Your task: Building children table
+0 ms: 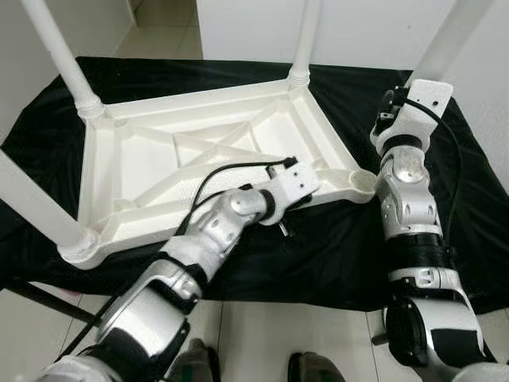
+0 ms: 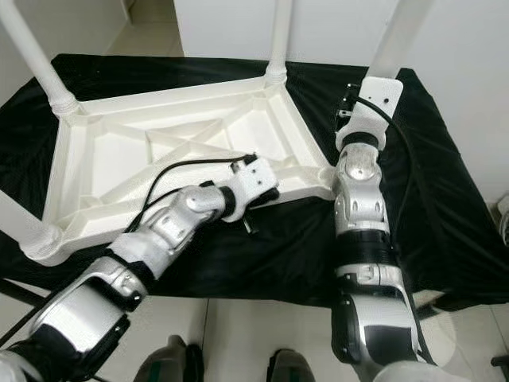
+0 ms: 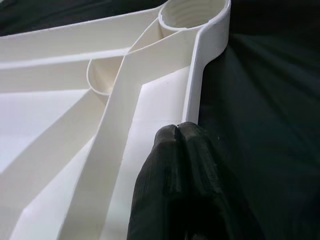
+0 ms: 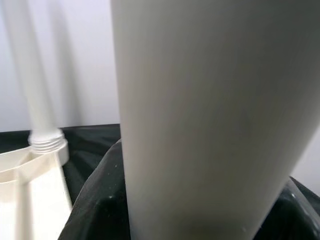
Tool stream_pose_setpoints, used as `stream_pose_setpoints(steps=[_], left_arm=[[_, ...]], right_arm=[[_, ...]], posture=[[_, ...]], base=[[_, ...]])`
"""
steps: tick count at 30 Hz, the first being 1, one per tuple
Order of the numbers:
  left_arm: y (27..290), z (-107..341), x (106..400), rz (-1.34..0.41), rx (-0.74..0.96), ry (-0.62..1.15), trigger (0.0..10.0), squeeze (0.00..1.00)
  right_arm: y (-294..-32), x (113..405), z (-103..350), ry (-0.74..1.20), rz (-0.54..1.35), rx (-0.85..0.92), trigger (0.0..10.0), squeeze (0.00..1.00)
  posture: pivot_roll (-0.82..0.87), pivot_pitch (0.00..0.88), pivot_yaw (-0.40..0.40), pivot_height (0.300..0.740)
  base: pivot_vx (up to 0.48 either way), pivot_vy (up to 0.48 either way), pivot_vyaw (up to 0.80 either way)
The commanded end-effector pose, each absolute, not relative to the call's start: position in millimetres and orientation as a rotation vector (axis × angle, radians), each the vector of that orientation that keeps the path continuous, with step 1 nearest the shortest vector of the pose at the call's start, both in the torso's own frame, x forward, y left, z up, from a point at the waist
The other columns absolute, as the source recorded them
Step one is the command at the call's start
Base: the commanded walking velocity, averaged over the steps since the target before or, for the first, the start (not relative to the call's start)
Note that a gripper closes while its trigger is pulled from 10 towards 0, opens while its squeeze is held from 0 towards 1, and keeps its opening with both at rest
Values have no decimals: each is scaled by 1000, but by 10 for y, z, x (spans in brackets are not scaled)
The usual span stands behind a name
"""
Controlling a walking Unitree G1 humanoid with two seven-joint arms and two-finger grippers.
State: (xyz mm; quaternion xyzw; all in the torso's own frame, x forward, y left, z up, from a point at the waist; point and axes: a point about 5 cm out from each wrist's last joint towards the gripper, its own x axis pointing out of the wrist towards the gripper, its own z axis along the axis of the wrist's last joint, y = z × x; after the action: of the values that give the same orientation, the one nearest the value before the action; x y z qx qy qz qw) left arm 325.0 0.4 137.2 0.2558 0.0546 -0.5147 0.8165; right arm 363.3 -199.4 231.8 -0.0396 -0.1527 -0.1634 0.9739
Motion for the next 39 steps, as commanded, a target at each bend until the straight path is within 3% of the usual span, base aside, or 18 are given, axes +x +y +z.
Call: stream_pose_setpoints(steps=[1, 4, 8, 10, 11, 12, 17, 18, 20, 21, 22, 24, 25, 28, 31, 32, 39], left_arm=[[158, 1046, 3120, -1250, 559, 325, 0, 0], [247, 1027, 3084, -1265, 571, 334, 0, 0], [625, 1005, 3000, -1298, 654, 375, 0, 0], [625, 1005, 3000, -1298, 654, 375, 0, 0], [896, 1015, 2945, -1310, 738, 412, 0, 0], [971, 1021, 2923, -1312, 769, 422, 0, 0], [1071, 1064, 2868, -1296, 808, 441, 0, 0], [1038, 1084, 2861, -1279, 806, 418, 4667, 0], [1038, 1084, 2861, -1279, 806, 418, 4667, 0], [1012, 1098, 2856, -1268, 802, 402, 10000, 0], [1012, 1098, 2856, -1268, 802, 402, 10000, 0], [676, 1204, 2826, -1220, 599, 275, 10000, 0], [593, 1269, 2831, -1208, 526, 240, 10000, 961], [508, 1372, 2833, -1199, 423, 204, 10000, 1000], [386, 1519, 2819, -1171, 352, 134, 10000, 1000], [314, 1637, 2821, -1150, 311, 75, 10000, 0], [157, 2037, 2834, -1026, 100, -62, 10000, 0]], right_arm=[[-1993, 3615, 2325, -316, -332, -77, 10000, 0], [-1987, 3617, 2328, -316, -329, -78, 10000, 0], [-1968, 3629, 2345, -319, -317, -77, 10000, 0], [-1968, 3629, 2345, -319, -317, -77, 10000, 0], [-1957, 3627, 2325, -312, -307, -74, 10000, 0], [-1951, 3625, 2316, -309, -303, -74, 10000, 0], [-1924, 3622, 2282, -294, -277, -77, 10000, 0], [-1908, 3621, 2277, -291, -261, -70, 10000, 0], [-1908, 3621, 2277, -291, -261, -70, 10000, 0], [-1897, 3619, 2274, -290, -250, -65, 10000, 0], [-1897, 3619, 2274, -290, -250, -65, 10000, 0], [-1819, 3607, 2275, -301, -186, -65, 10000, 0], [-1797, 3599, 2275, -304, -167, -59, 10000, 0], [-1768, 3587, 2270, -306, -134, -49, 10000, 0], [-1732, 3558, 2252, -308, -89, -52, 10000, 0], [-1711, 3531, 2239, -313, -57, -58, 10000, 0], [-1646, 3357, 2102, -312, 65, -95, 10000, 0]], posture=[[-65, 69, 72, 740], [-65, 60, 72, 740], [-58, 63, 66, 740], [-58, 63, 66, 740], [-54, 70, 62, 740], [-54, 70, 62, 740], [-56, 71, 57, 740], [-56, 72, 53, 740], [-56, 72, 53, 740], [-56, 72, 53, 740], [-56, 72, 53, 740], [-61, 78, 46, 740], [-63, 80, 42, 740], [-64, 80, 38, 740], [-64, 80, 36, 740], [-66, 80, 35, 740], [-63, 95, 23, 740]], base=[[0, 0, 0], [0, 0, 0], [0, 0, 0], [0, 0, 0], [0, 0, 0], [0, 0, 0], [0, 0, 0], [0, 0, 0], [0, 0, 0], [0, 0, 0], [0, 0, 0], [0, 0, 0], [0, 0, 0], [0, 0, 0], [0, 0, 0], [0, 0, 0], [0, 0, 0]])
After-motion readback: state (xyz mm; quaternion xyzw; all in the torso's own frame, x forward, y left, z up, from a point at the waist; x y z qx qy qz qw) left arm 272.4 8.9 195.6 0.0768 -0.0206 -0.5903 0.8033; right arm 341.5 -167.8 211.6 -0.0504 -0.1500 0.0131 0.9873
